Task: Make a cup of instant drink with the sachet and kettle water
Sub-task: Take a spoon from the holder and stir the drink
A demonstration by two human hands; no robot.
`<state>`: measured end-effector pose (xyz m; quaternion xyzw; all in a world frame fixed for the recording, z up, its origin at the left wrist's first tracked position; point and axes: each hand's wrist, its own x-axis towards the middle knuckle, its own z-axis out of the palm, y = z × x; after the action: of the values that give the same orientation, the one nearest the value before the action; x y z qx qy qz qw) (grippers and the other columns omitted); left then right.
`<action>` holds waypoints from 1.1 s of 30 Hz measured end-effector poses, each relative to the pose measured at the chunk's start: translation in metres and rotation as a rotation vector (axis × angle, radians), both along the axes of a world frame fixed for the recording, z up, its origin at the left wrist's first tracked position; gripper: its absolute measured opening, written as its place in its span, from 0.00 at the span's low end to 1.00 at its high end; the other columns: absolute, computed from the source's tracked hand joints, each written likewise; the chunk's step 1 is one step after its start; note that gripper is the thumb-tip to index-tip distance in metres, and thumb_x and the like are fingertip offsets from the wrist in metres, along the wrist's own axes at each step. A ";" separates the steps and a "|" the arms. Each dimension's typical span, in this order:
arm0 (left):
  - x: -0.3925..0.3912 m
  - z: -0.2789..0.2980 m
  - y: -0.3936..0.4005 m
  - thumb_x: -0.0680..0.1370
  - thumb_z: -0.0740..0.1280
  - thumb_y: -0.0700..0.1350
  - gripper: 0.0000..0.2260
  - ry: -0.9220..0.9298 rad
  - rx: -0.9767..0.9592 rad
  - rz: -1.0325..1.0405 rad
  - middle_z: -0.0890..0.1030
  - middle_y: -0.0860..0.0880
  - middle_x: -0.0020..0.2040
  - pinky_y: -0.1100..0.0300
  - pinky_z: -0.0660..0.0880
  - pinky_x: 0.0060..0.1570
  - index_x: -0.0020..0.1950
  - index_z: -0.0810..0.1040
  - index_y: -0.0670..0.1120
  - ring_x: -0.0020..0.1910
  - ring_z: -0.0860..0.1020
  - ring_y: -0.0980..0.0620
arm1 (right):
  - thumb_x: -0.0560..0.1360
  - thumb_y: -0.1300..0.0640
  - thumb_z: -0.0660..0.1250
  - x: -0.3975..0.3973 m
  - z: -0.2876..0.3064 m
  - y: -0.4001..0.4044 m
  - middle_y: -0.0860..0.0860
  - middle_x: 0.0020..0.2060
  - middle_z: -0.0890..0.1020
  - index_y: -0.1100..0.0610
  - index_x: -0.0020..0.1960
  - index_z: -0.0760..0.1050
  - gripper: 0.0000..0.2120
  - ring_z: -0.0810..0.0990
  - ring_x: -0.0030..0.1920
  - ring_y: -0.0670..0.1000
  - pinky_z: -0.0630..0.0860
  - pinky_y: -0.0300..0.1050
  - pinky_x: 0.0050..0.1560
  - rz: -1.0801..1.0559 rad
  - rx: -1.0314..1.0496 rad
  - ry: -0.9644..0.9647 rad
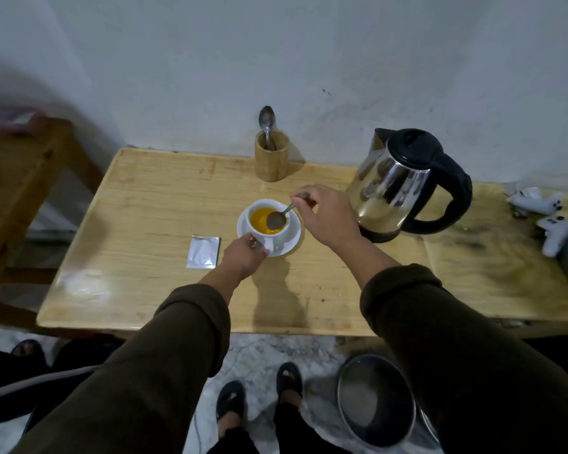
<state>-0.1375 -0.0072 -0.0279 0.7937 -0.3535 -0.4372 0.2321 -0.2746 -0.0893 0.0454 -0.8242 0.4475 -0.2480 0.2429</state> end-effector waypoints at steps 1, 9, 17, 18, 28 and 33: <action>0.001 0.001 0.001 0.78 0.64 0.48 0.22 -0.011 -0.001 -0.016 0.76 0.43 0.68 0.49 0.73 0.63 0.71 0.69 0.43 0.65 0.74 0.41 | 0.75 0.59 0.65 -0.002 -0.001 0.004 0.53 0.43 0.85 0.59 0.47 0.82 0.07 0.81 0.43 0.52 0.76 0.46 0.47 -0.077 0.019 -0.037; 0.005 0.002 0.010 0.78 0.62 0.47 0.22 0.006 -0.013 -0.107 0.76 0.45 0.68 0.47 0.73 0.63 0.72 0.69 0.47 0.65 0.75 0.41 | 0.72 0.58 0.66 -0.019 -0.029 0.044 0.52 0.39 0.84 0.58 0.43 0.80 0.05 0.81 0.42 0.51 0.77 0.48 0.49 -0.671 0.372 -0.355; 0.005 0.001 0.017 0.78 0.62 0.48 0.22 0.004 -0.031 -0.172 0.76 0.44 0.67 0.48 0.72 0.64 0.73 0.67 0.49 0.65 0.74 0.41 | 0.72 0.66 0.69 -0.026 -0.054 0.077 0.52 0.36 0.82 0.59 0.43 0.76 0.04 0.80 0.36 0.47 0.74 0.37 0.37 -0.933 0.754 -0.864; 0.005 0.000 0.017 0.79 0.61 0.48 0.23 0.003 -0.029 -0.177 0.75 0.44 0.68 0.49 0.72 0.64 0.74 0.66 0.49 0.65 0.74 0.41 | 0.71 0.66 0.70 -0.027 -0.059 0.079 0.53 0.37 0.82 0.60 0.46 0.77 0.05 0.80 0.37 0.47 0.74 0.37 0.37 -0.964 0.772 -0.852; -0.001 -0.002 0.017 0.80 0.58 0.44 0.19 -0.174 -0.013 -0.238 0.75 0.41 0.66 0.51 0.73 0.62 0.71 0.69 0.45 0.64 0.74 0.39 | 0.70 0.64 0.71 -0.018 -0.100 0.078 0.50 0.30 0.80 0.58 0.48 0.81 0.07 0.77 0.31 0.46 0.72 0.38 0.33 -1.118 0.959 -0.668; -0.004 -0.006 0.015 0.80 0.57 0.42 0.18 -0.249 -0.022 -0.228 0.77 0.40 0.64 0.54 0.72 0.58 0.69 0.70 0.43 0.63 0.75 0.39 | 0.73 0.56 0.66 -0.015 -0.107 0.070 0.50 0.39 0.78 0.51 0.44 0.78 0.02 0.76 0.39 0.50 0.66 0.35 0.28 -1.005 0.852 -0.265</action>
<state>-0.1412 0.0080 -0.0336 0.7938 -0.4723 -0.3549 0.1441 -0.2900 -0.0190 -0.0611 -0.3102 0.8020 -0.2319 0.4548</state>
